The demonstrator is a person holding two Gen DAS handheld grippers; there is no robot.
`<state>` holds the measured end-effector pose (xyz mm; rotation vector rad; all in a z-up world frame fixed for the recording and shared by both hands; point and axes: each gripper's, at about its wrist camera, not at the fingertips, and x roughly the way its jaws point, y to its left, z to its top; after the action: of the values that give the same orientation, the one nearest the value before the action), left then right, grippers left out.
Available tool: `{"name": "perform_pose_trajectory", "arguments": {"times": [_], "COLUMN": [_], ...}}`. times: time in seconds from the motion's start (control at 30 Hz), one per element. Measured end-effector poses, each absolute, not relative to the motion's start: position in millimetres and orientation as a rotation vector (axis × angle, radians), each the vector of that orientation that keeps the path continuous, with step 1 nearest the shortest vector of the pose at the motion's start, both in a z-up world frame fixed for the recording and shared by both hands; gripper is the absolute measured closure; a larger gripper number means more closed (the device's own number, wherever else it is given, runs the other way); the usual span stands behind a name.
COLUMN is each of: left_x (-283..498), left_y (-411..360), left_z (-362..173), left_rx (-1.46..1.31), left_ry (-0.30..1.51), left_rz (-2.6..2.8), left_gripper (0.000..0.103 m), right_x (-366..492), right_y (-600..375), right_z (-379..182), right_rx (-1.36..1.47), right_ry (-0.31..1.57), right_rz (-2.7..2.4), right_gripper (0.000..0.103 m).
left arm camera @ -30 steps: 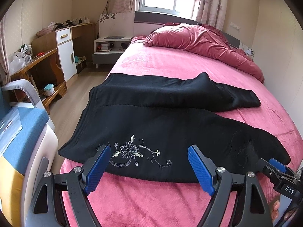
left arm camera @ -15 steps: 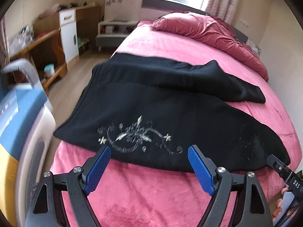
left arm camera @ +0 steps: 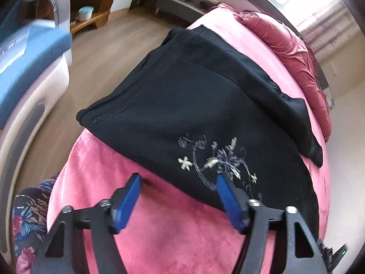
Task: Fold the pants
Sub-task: 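Grasp the waistband edge with the left gripper while the right gripper grasps the waistband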
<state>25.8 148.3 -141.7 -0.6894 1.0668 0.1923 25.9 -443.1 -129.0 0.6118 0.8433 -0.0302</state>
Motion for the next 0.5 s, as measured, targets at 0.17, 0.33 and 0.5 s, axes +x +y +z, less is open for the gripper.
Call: {"name": "perform_pose_trajectory", "arguments": {"times": [0.17,0.33,0.5], "left_x": [39,55,61], "left_y": [150,152,153], "left_z": [-146,-149,-145], "left_rx": [-0.7,-0.678,-0.627], "left_ry": [1.064,1.063,1.053], "left_rz": [0.176,0.176,0.181], "left_gripper": [0.053,0.062,0.086], "right_x": [14,23,43], "right_y": [-522,-573,-604], "right_z": [-146,-167,-179], "right_rx": [0.806,0.956,1.084], "right_ry": [0.787,0.752,0.7], "right_rz": [-0.181,-0.245,-0.283], "right_gripper": [0.01,0.022,0.022]}}
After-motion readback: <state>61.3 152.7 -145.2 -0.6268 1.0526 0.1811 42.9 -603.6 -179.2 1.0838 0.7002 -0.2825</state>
